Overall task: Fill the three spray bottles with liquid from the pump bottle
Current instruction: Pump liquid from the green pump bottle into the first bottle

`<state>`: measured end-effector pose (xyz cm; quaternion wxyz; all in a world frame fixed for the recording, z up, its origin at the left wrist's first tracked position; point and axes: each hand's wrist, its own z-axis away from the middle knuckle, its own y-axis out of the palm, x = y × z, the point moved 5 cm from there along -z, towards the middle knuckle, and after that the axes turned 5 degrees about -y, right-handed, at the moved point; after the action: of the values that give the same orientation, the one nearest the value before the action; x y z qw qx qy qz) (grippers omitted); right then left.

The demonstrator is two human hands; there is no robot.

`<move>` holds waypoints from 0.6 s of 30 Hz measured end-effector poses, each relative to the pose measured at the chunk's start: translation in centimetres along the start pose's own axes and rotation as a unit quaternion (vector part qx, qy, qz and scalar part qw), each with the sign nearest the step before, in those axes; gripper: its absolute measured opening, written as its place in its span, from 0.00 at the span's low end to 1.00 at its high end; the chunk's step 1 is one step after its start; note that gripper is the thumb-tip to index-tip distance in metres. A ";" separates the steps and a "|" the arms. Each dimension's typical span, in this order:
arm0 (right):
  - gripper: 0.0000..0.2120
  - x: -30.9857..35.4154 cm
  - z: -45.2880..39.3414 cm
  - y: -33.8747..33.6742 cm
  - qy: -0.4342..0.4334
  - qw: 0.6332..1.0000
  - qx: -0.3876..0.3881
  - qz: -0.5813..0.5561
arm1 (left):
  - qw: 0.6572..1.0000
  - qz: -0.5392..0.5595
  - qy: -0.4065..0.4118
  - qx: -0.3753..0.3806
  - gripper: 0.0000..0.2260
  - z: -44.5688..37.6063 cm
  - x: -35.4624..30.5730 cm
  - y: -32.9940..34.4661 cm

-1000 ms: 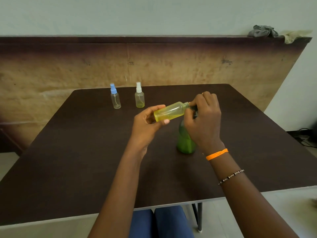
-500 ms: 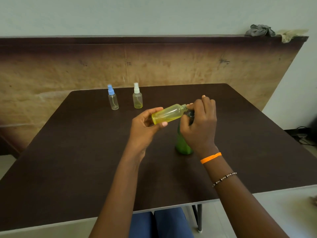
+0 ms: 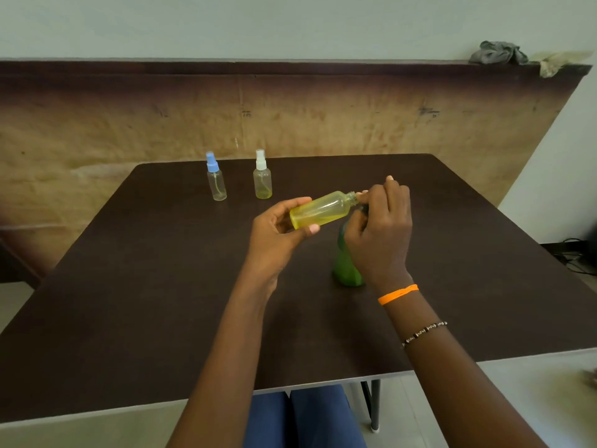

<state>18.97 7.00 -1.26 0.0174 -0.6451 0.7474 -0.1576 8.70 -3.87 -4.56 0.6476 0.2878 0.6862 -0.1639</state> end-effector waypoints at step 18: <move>0.07 0.1 0.2 0.3 0.002 1.000 -0.021 -0.017 | 1.000 0.005 -0.003 0.002 0.18 0.0 0.4 -0.4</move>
<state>18.76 6.89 -1.54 -0.0007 -0.6580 0.7393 -0.1431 8.44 -4.11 -5.02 0.6504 0.2918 0.6822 -0.1625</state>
